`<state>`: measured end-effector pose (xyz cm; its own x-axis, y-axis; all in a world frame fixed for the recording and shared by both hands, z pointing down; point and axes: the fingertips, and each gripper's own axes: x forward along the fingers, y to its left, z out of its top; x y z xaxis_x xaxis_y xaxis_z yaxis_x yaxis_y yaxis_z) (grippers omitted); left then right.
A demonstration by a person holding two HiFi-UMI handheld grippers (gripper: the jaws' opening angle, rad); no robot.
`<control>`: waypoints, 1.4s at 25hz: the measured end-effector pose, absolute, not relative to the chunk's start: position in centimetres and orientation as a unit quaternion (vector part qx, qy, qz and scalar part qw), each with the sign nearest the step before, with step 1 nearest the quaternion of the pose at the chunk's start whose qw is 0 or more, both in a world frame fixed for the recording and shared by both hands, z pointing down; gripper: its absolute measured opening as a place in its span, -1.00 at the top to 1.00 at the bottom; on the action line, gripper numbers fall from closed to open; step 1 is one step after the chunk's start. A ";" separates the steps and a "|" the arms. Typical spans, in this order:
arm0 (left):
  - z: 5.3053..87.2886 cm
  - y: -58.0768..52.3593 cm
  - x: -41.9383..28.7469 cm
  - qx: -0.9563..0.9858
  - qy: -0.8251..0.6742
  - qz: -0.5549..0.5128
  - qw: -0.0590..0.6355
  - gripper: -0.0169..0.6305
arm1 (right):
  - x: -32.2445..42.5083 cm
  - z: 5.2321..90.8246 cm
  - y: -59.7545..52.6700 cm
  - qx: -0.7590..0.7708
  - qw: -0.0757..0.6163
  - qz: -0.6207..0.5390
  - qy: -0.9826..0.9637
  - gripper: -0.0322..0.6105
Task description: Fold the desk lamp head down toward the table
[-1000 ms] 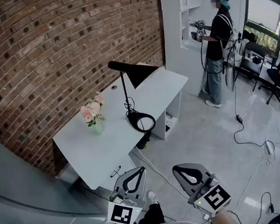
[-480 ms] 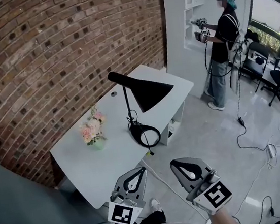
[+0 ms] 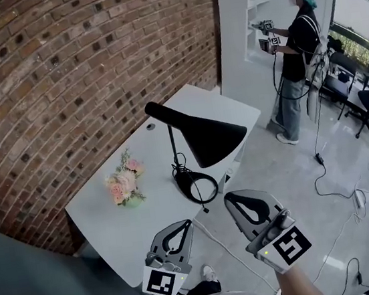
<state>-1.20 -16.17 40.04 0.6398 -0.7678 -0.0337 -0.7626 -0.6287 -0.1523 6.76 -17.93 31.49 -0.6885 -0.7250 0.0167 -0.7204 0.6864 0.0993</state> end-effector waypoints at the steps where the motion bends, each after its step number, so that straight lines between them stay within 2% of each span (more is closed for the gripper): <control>1: 40.1 -16.4 -1.3 -0.903 0.423 -0.016 0.075 0.92 | 6.7 31.3 -18.2 0.395 0.028 -0.044 -0.917 0.84; 13: 40.6 -18.5 -1.5 -0.911 0.408 -0.004 0.067 0.92 | 6.9 29.3 -21.3 0.426 0.035 -0.072 -0.901 0.83; 17: 40.7 -19.1 -1.3 -0.913 0.402 0.001 0.063 0.92 | 6.5 29.2 -22.0 0.426 0.043 -0.078 -0.900 0.60; 35: 40.2 -20.0 -1.6 -0.912 0.404 0.023 0.063 0.92 | 6.5 26.6 -24.5 0.441 0.064 -0.114 -0.888 0.60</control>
